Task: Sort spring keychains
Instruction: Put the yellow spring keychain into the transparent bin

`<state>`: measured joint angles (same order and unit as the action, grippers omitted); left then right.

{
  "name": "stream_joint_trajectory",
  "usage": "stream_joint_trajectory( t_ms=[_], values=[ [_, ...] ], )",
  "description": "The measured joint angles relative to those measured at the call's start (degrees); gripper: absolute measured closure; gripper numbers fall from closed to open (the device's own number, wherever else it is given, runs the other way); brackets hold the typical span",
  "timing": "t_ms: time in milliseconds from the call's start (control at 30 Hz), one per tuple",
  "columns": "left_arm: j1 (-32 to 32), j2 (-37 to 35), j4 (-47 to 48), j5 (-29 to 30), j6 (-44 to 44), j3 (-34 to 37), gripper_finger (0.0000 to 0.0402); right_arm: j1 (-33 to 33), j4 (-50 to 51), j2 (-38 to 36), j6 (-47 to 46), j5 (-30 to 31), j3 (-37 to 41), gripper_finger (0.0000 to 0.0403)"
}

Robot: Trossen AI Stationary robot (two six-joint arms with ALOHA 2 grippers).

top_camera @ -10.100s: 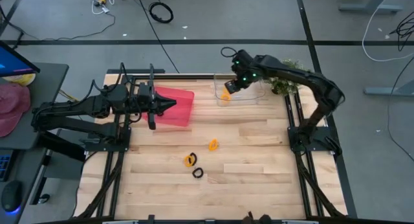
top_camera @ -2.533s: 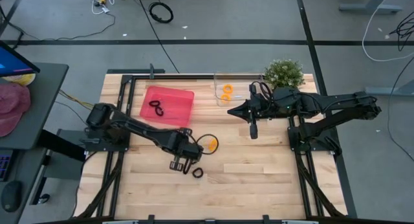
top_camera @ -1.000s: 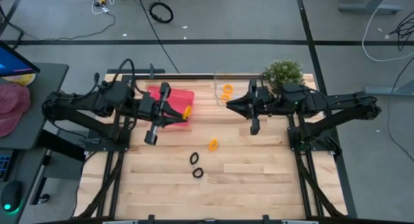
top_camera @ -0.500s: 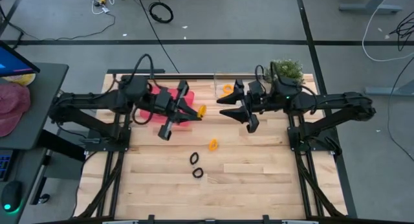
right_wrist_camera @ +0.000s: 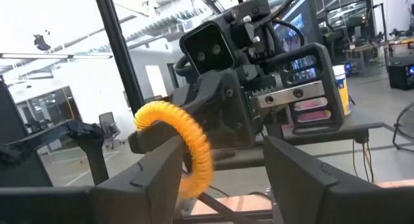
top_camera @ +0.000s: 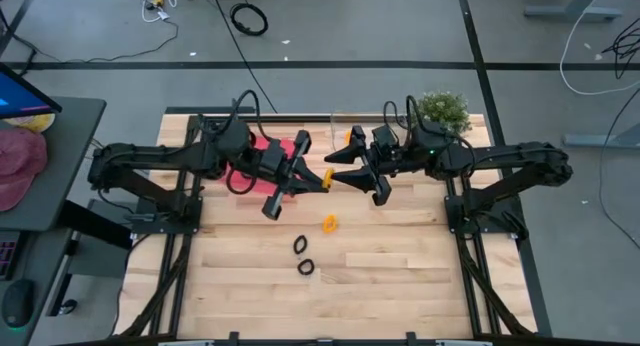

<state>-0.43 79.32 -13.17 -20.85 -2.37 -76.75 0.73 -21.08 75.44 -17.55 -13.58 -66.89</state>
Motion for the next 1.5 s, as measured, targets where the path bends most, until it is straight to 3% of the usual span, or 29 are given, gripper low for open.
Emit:
stream_joint_trajectory(
  t_ms=[300,733,967,1500],
  values=[
    [1.0,0.6,-0.4,0.0,0.2,0.0,0.039,0.0,-0.3,0.7,1.2,0.0,0.0,0.0225],
    [1.8,0.6,-0.1,1.3,0.2,0.0,0.0389,0.1,-0.6,0.7,6.5,0.0,0.0,0.0388],
    [1.9,0.6,2.7,5.9,1.0,0.0,0.0346,0.3,-0.6,0.7,6.6,0.3,0.0,0.039],
    [1.9,0.2,7.7,4.7,3.6,0.0,0.0206,1.5,0.7,-1.0,6.5,0.5,0.0,0.0393]
  ],
)
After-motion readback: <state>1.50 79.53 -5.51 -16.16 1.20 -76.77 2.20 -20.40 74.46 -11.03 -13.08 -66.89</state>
